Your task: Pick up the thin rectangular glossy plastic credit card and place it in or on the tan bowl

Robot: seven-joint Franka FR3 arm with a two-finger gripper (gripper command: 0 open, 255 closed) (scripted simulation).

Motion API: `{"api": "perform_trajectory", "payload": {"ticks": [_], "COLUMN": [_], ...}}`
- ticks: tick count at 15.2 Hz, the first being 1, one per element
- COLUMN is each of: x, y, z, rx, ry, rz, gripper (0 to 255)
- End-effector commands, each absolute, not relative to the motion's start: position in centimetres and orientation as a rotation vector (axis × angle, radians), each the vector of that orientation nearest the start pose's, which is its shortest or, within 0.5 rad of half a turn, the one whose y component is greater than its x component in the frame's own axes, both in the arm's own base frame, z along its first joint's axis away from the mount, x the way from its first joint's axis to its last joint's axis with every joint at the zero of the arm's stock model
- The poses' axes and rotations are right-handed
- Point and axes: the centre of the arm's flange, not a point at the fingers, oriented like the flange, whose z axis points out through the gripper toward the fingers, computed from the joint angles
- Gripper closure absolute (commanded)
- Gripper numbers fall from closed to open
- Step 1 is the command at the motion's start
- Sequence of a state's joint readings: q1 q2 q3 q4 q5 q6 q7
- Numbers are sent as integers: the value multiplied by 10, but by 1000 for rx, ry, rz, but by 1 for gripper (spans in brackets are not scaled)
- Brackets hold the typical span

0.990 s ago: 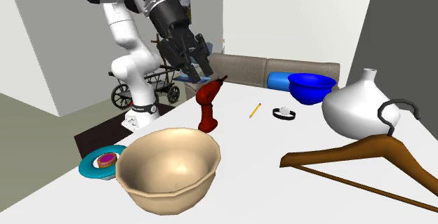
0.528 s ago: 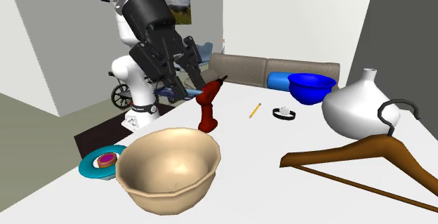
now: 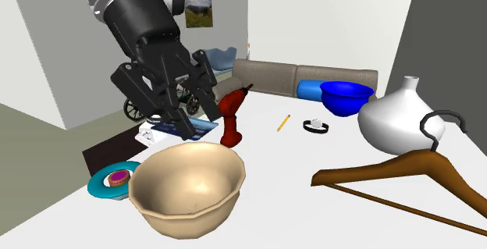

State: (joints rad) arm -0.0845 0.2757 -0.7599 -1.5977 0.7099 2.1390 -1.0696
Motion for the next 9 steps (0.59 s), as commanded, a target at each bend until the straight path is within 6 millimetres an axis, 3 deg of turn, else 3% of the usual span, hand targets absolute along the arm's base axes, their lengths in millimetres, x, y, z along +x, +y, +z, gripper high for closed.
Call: {"api": "perform_trajectory", "payload": {"ticks": [1,9], "x": [497,497], "y": [-438,-438], "z": [538,496], "rx": [-3014,-3014], "ry": [8,8], "rz": [-906,-906], "gripper": [255,255]}}
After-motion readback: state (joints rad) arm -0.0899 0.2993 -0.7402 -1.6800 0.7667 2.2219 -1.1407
